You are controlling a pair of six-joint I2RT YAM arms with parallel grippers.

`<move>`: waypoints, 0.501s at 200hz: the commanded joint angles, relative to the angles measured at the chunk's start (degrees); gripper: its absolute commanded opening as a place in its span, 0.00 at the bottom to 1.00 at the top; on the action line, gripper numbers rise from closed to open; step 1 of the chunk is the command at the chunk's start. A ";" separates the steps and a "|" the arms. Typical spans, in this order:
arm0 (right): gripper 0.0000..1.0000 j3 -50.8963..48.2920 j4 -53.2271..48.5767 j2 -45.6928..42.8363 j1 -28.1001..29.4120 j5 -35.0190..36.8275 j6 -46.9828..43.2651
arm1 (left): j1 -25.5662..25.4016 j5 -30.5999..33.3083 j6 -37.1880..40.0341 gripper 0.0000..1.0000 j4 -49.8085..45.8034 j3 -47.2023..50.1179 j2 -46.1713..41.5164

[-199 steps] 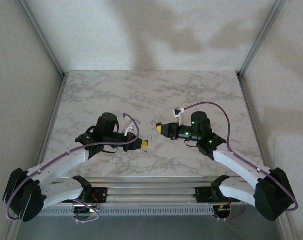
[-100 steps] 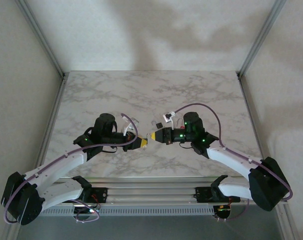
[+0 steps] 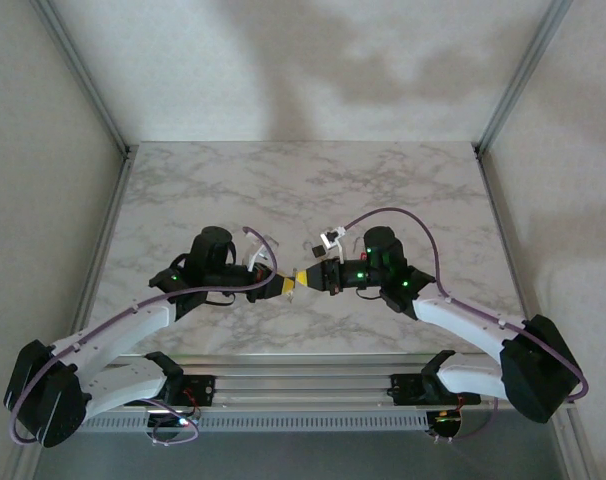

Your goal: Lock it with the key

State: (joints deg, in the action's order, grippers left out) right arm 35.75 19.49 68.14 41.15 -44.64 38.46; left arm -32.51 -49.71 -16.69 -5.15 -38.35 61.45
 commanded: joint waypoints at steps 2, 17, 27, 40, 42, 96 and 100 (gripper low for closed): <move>0.10 1.15 1.77 -2.02 0.60 0.89 -1.68 | 0.08 -0.71 0.25 0.00 0.40 0.11 0.25; 0.14 1.17 2.04 -1.65 0.68 1.31 -1.26 | -0.06 -1.09 0.25 0.00 0.47 0.20 0.33; 0.14 1.07 2.63 -1.19 0.71 1.54 -0.86 | -0.16 -1.55 0.18 0.00 0.52 0.12 0.53; 0.14 1.08 3.13 -0.28 0.84 1.93 -0.41 | -0.49 -2.01 0.21 0.00 0.64 0.20 0.60; 0.14 1.08 3.22 -0.11 0.90 1.97 -0.29 | -0.52 -2.04 0.18 0.00 0.66 0.20 0.69; 0.11 0.95 4.94 1.67 1.35 3.60 0.67 | -1.06 -3.38 -0.18 0.00 1.37 0.38 0.65; 0.11 1.05 4.80 1.72 1.36 3.81 0.65 | -1.14 -3.53 -0.18 0.00 1.29 0.38 0.68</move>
State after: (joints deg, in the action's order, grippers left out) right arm 35.75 22.11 69.17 42.09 -43.18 38.79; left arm -32.80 -50.13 -16.71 -5.30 -38.13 62.04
